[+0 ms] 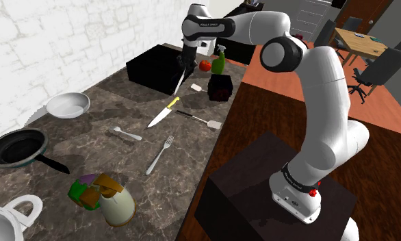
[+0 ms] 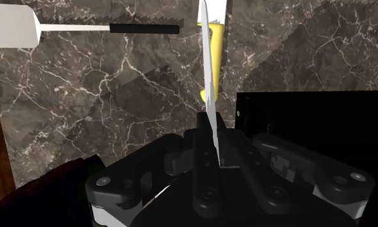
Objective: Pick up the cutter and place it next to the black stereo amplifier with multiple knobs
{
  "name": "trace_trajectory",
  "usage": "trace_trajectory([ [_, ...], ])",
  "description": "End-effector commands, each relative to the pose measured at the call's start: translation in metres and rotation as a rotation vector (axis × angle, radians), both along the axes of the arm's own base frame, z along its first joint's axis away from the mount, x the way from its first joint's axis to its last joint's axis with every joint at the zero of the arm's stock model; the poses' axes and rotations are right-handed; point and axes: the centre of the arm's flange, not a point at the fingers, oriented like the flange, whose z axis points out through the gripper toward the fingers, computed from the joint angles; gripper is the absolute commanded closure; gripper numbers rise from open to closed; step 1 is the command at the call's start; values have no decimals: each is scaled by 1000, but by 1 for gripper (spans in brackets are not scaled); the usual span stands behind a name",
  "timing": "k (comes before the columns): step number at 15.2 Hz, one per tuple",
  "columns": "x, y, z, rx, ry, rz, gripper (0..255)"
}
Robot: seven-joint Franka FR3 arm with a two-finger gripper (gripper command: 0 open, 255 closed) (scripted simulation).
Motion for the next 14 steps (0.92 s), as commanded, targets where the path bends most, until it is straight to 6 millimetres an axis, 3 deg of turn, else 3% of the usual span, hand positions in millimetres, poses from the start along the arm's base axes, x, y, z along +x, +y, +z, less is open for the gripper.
trace_trajectory([
  [1,0,0,-10,0,0,0,255],
  [14,0,0,-78,0,0,0,255],
])
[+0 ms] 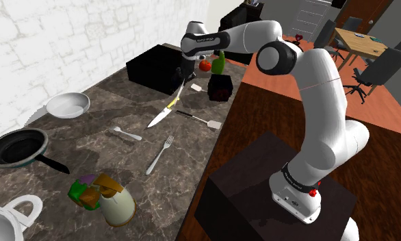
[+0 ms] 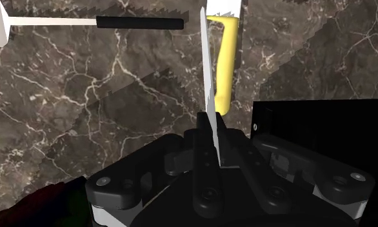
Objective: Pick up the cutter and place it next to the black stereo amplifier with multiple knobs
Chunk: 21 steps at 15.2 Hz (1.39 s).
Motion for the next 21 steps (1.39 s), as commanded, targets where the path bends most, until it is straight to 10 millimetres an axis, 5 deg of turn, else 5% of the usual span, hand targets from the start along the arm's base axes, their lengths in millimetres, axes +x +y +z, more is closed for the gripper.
trace_trajectory([
  [1,1,-1,-12,0,0,0,255],
  [21,1,-1,-120,0,0,0,255],
])
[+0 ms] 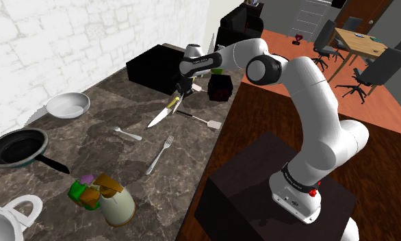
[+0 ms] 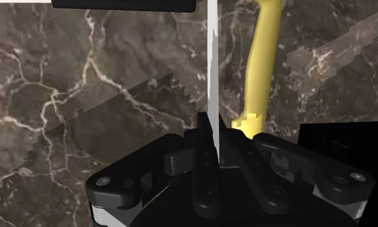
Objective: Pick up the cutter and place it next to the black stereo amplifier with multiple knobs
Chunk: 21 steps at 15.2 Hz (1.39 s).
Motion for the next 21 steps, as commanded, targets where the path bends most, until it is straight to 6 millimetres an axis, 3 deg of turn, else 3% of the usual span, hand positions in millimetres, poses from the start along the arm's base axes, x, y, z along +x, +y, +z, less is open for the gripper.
trace_trajectory([
  [1,0,1,-7,0,0,0,255],
  [8,0,1,-7,0,0,0,255],
  [9,1,1,-7,0,0,0,0],
  [14,1,1,-7,0,0,0,0],
  [18,0,-6,42,0,0,0,0],
  [21,0,-6,42,0,0,0,0],
])
